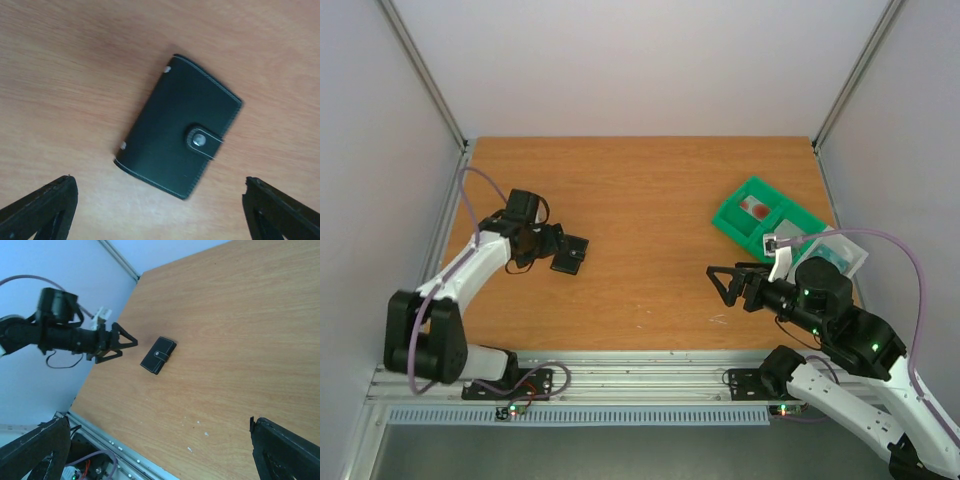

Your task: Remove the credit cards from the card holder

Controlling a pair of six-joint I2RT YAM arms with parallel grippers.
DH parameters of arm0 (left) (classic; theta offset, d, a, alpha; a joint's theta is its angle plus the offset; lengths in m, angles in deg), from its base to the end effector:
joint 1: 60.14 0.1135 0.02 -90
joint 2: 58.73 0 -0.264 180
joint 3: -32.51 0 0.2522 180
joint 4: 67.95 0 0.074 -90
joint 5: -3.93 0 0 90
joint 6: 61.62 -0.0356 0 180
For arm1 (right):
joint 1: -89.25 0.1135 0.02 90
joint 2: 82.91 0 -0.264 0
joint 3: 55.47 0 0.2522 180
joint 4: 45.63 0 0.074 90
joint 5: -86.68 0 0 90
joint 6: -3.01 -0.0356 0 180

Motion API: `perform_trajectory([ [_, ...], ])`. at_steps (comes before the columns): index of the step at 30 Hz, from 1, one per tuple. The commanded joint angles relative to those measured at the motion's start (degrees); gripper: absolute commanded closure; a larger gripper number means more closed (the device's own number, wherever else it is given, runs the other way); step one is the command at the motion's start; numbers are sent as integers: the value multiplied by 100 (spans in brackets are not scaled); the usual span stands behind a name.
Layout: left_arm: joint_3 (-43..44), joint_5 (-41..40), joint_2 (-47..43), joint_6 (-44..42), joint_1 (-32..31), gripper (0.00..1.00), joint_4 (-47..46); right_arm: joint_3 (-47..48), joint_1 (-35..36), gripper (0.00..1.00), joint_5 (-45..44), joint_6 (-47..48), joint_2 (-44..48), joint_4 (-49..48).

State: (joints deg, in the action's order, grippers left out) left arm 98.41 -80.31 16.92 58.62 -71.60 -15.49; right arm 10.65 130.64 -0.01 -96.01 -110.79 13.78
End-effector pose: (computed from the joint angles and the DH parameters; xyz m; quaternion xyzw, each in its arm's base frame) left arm 0.2484 -0.0540 0.2298 -0.1463 0.9585 -0.1309 0.2068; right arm 0.0638 0.0590 0.3535 -0.2455 0.7874 0.2621 0.5010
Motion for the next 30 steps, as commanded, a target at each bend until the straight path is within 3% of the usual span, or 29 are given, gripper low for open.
perform_trajectory([
  [1,389,-33,709,-70,113,13,-356,24,44,2,94,-89,78,75],
  [8,570,-88,1504,-371,118,29,-696,24,45,2,113,-135,157,131],
  [10,716,59,1773,-500,118,38,-689,27,45,2,144,-144,173,129],
  [16,1048,14,2312,-758,118,41,-651,64,38,2,132,-77,295,289],
  [30,822,1055,2735,-1019,82,59,-1120,-70,36,3,-5,-1,599,341],
])
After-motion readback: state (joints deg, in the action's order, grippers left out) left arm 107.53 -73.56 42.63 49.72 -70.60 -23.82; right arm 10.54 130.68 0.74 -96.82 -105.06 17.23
